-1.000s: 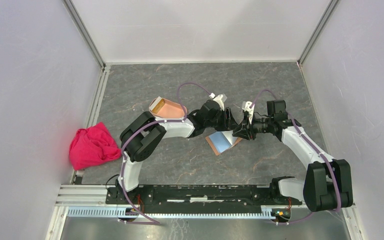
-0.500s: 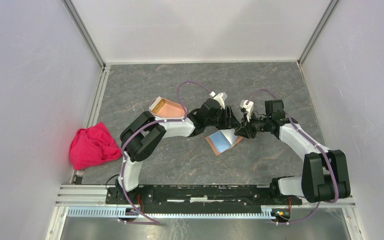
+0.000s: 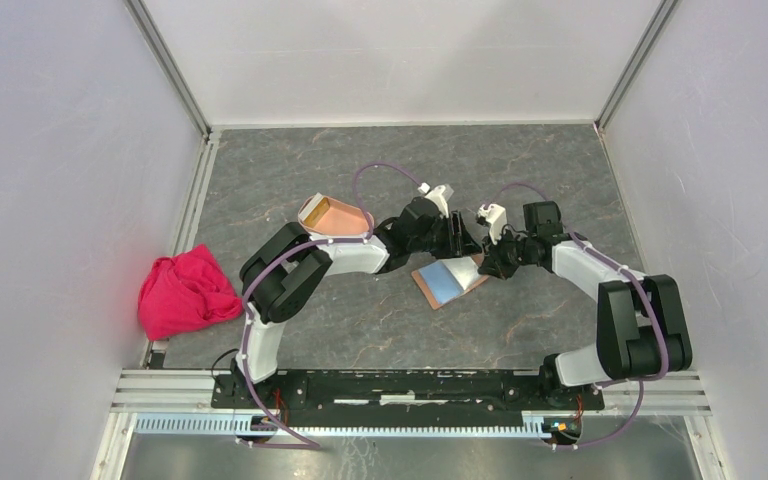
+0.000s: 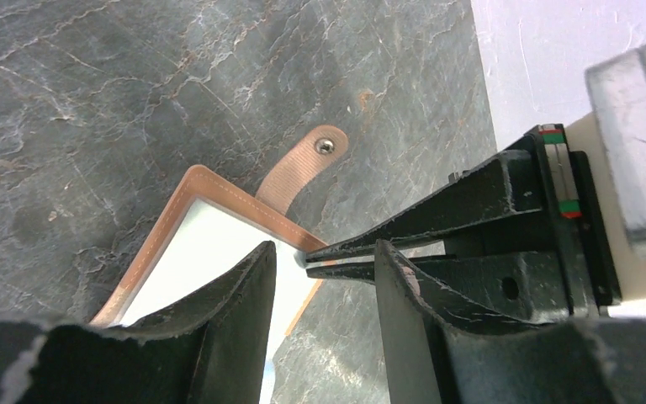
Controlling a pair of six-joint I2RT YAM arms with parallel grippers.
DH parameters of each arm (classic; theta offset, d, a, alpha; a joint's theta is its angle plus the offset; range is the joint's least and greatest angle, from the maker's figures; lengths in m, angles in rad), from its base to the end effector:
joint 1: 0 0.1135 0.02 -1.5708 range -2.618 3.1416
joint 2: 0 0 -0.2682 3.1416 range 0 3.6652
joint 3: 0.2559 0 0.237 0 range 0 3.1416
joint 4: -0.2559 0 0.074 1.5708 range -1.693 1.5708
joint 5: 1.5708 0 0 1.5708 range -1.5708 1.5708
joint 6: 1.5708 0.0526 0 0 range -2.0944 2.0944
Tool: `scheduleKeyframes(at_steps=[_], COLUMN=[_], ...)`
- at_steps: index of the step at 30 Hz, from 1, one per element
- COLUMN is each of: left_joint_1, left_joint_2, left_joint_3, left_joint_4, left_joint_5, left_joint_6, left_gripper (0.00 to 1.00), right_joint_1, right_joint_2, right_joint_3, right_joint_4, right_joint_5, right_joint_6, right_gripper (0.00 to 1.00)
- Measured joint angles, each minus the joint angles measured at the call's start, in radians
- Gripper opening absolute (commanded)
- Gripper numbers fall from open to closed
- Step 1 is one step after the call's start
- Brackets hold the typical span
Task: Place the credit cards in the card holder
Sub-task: Turn over the card slot in the card holder.
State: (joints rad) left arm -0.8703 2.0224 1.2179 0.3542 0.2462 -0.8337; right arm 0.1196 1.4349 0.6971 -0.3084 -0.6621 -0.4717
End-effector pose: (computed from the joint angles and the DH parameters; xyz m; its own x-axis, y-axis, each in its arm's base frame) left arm 0.2814 -0.3537 0.1768 -0.8423 -0.1150 -0.5266 0.3857 0.5538 -0.7379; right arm 0.2459 0.0621 0.1694 -0.5838 -0.4311 -0.6880 -0.7466 0.6179 0.2464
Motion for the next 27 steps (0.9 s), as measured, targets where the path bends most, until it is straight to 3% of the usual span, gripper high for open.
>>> scheduleKeyframes(at_steps=[3,14,27], left_joint_1=[0.002,0.002,-0.008], left_joint_2=[-0.002,-0.139,-0.045], left_joint_3=[-0.02,-0.197,-0.194], left_joint_4=[0.013,0.045,0.09], left_joint_5=[0.0,-0.008,-0.008], left_joint_6=[0.0,0.0,-0.011], left_gripper=[0.53,0.54,0.53], right_joint_1=[0.0,0.0,-0.024], right_joint_2=[0.022,-0.021,-0.095], right_joint_3=[0.0,0.0,-0.005], right_joint_4=[-0.002,0.0,0.027], right_joint_5=[0.013,-0.049,-0.043], right_joint_6=[0.0,-0.005,0.007], right_gripper=[0.14,0.37,0.64])
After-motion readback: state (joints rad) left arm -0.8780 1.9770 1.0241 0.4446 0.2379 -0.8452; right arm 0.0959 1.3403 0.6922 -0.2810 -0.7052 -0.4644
